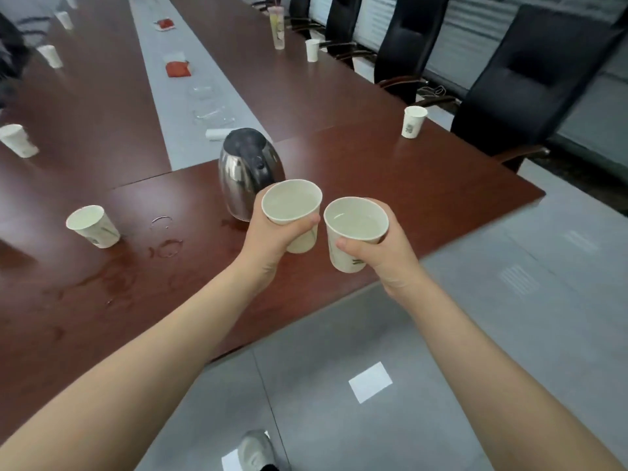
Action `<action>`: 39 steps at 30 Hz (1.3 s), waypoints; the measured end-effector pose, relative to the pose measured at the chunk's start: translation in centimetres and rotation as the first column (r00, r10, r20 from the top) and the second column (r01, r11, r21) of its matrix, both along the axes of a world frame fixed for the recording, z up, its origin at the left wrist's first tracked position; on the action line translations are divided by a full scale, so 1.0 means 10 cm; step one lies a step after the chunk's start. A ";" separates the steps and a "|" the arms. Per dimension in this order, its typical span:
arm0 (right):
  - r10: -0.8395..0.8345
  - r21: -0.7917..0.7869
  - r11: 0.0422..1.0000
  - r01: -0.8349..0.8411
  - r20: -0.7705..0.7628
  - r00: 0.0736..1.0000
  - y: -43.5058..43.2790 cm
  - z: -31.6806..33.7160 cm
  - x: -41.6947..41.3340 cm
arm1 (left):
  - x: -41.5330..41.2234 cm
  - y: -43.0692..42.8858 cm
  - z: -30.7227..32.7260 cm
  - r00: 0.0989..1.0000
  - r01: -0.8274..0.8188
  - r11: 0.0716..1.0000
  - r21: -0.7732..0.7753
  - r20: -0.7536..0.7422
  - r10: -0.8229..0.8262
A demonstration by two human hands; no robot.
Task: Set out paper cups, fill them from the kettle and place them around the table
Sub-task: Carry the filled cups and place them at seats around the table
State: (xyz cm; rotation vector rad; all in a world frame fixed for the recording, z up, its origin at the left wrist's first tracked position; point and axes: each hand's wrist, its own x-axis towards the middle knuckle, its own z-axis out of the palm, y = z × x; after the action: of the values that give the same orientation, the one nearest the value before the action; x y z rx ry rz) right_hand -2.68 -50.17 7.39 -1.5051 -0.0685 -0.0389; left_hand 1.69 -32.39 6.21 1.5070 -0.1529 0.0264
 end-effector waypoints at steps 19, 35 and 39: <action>-0.449 0.012 0.892 0.452 -0.098 0.888 -3.20 0.08 -0.94 | -0.17 -3.32 0.13 0.902 0.432 0.901 0.029 0.012 -0.432; -0.619 0.028 0.782 0.623 -0.089 0.781 -5.33 0.35 0.02 | 1.00 -5.79 0.35 0.754 0.654 0.754 0.059 0.032 -0.656; -0.640 0.031 0.764 0.645 -0.094 0.762 -5.74 0.39 0.29 | 1.31 -6.26 0.35 0.741 0.671 0.740 0.049 0.007 -0.672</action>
State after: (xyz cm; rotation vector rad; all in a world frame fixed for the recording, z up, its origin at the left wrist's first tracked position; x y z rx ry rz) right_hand 0.25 -107.61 11.27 -1.4037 0.5207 -0.5359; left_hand 14.76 -95.03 9.70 1.4173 -0.7219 -0.5498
